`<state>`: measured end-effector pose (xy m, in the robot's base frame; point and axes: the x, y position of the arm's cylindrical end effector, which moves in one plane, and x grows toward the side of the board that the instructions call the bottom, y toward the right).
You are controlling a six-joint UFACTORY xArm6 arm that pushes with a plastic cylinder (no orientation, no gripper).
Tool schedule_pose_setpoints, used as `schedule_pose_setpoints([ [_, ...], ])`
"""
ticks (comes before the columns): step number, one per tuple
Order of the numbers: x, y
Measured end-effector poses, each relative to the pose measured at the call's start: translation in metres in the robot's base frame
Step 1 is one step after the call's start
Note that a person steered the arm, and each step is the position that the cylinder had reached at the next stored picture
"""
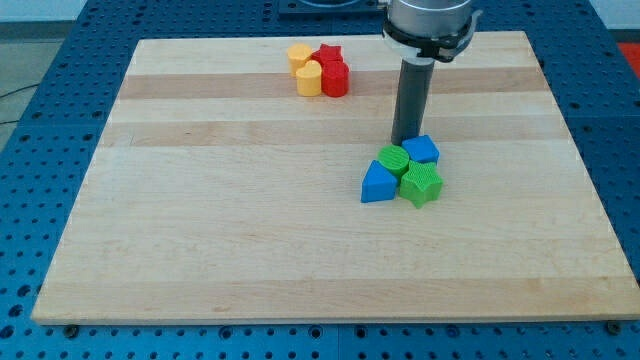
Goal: Place the yellow hexagon left to the yellow heart
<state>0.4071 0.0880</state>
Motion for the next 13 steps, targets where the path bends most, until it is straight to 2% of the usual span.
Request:
schedule_pose_setpoints([
  [2,0.003,-0.008],
  [3,-0.058,0.011],
  [4,-0.137,0.025],
  [5,-0.165,0.016],
  [6,-0.197,-0.025],
  [7,-0.189,-0.077],
  [8,-0.170,-0.091],
  [13,-0.169,-0.092],
])
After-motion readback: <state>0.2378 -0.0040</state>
